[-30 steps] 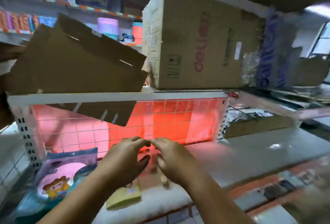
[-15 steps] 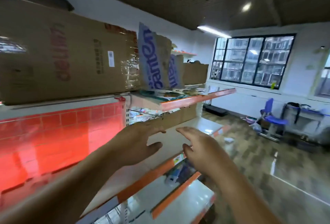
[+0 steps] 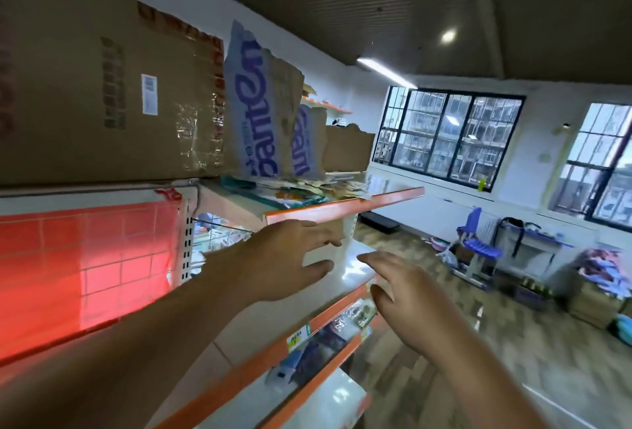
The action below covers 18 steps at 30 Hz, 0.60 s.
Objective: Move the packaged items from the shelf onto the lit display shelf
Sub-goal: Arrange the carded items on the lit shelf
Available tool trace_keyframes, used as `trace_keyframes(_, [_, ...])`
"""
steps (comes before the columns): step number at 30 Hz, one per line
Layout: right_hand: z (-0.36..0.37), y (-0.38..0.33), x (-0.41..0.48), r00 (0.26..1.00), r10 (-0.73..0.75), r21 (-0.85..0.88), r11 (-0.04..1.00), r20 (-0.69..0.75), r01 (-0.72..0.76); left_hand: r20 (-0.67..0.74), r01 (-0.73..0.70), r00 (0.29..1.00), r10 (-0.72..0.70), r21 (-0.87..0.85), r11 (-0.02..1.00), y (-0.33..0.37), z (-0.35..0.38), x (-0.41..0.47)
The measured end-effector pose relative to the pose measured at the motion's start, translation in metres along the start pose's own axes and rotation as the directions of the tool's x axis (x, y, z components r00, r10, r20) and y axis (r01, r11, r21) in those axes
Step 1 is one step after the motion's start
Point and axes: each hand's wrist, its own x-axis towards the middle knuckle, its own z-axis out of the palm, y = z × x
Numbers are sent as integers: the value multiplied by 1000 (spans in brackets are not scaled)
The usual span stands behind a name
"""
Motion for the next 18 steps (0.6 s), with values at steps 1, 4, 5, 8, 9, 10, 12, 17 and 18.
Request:
trace_keyframes(1, [4,4,15,1000,-5,-18,1000,6,5,-7,0,1000,0,-16,1000,-11,-1,12])
trace_keyframes(4, [13,9,60,999,-10,-86,996,31,13,-72,51,996,-58,-88,995,-48,-7,46])
trace_keyframes(5, [14,10,75,999,-13,-113,993,44,18,-94,85,991,-98,-130,988,-58,-8,56])
trace_keyframes(8, [16,7,123,997,-30,-170,985,73,42,-71,170,980,-189,-216,962,-90,-5,84])
trace_keyframes(9, [16,5,138,997,-31,-173,984,73,43,-39,187,980,-197,-191,964,-101,-2,95])
trace_keyframes(10, [16,4,150,997,-27,-173,984,69,39,25,207,978,-205,-153,966,-108,-1,103])
trace_keyframes(12, [20,2,175,998,-30,-188,981,49,38,173,237,962,-210,-153,959,-127,2,119])
trace_keyframes(17, [40,5,222,998,-31,-186,982,57,41,175,310,948,-267,-300,902,-159,-4,138])
trace_keyframes(18, [45,6,230,997,-29,-184,982,65,41,146,308,950,-275,-322,895,-162,-5,139])
